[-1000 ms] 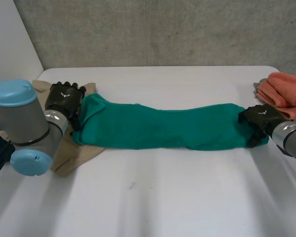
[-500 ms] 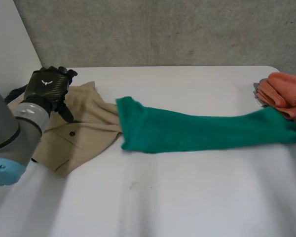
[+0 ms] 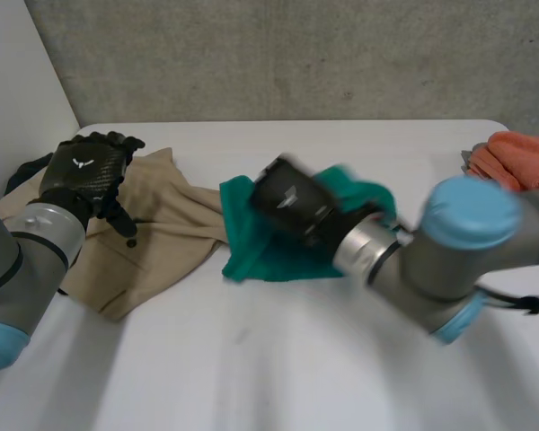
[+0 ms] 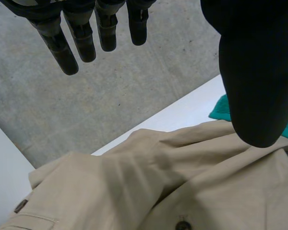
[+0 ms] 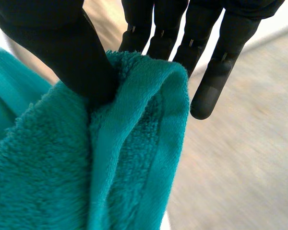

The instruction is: Fold the laundry.

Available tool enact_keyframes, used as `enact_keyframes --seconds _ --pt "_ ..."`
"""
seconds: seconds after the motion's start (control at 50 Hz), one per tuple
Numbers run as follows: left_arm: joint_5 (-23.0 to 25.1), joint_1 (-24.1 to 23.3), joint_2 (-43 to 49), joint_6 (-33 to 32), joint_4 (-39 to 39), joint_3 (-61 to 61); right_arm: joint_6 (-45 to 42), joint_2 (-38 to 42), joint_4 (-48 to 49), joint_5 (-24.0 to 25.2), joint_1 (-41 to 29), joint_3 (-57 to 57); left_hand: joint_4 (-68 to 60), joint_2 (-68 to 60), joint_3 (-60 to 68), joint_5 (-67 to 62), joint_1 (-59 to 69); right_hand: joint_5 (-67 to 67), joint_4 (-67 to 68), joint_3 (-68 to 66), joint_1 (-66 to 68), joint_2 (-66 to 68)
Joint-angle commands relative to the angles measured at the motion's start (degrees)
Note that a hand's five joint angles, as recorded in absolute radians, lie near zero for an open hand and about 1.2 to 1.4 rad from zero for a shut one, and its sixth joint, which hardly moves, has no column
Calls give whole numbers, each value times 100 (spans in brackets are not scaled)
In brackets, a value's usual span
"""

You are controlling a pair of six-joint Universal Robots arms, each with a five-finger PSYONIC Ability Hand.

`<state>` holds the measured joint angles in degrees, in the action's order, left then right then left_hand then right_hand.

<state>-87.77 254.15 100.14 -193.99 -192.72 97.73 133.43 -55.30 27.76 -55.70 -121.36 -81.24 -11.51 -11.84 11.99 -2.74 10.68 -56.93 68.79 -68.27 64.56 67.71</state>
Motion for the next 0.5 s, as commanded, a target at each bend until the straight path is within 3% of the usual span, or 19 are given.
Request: enact_keyframes --seconds 0.02,0.04,0.06,0.08,0.12,0.3,0.38,0.5 --pt "-65 -147 50 -16 -37 44 -502 705 -657 -466 -564 608 151 184 -199 274 -68 2326 -2511 2459 -2089 -2404" --pt "-65 -164 58 -16 -37 27 -476 653 -727 -668 -556 652 151 184 -199 274 -68 4527 -4713 4661 -4290 -4605" --pt "-65 -173 67 -16 -46 9 -415 582 -798 -879 -529 679 151 184 -199 274 -68 5693 -5879 5827 -5456 -5771" --pt "-65 -208 102 -16 -63 -43 -179 451 -877 -1238 -451 688 151 184 -199 274 -68 5693 -5879 5827 -5456 -5771" --pt "-65 -252 138 -16 -90 -131 164 301 -912 -1425 -328 636 151 184 -199 274 -68 5693 -5879 5827 -5456 -5771" --pt "-38 -1006 550 19 -99 -851 2562 -938 -1167 -1215 541 -216 151 184 -199 274 -68 5693 -5879 5827 -5456 -5771" --pt "93 -1533 883 -25 -81 -1159 2890 -991 -1369 -1468 955 -401 151 184 -199 274 -68 5693 -5879 5827 -5456 -5771" --pt "462 -2229 1490 -33 -72 -1669 2636 -842 -1888 -2032 1290 -534 151 184 -199 274 -68 5693 -5879 5827 -5456 -5771"
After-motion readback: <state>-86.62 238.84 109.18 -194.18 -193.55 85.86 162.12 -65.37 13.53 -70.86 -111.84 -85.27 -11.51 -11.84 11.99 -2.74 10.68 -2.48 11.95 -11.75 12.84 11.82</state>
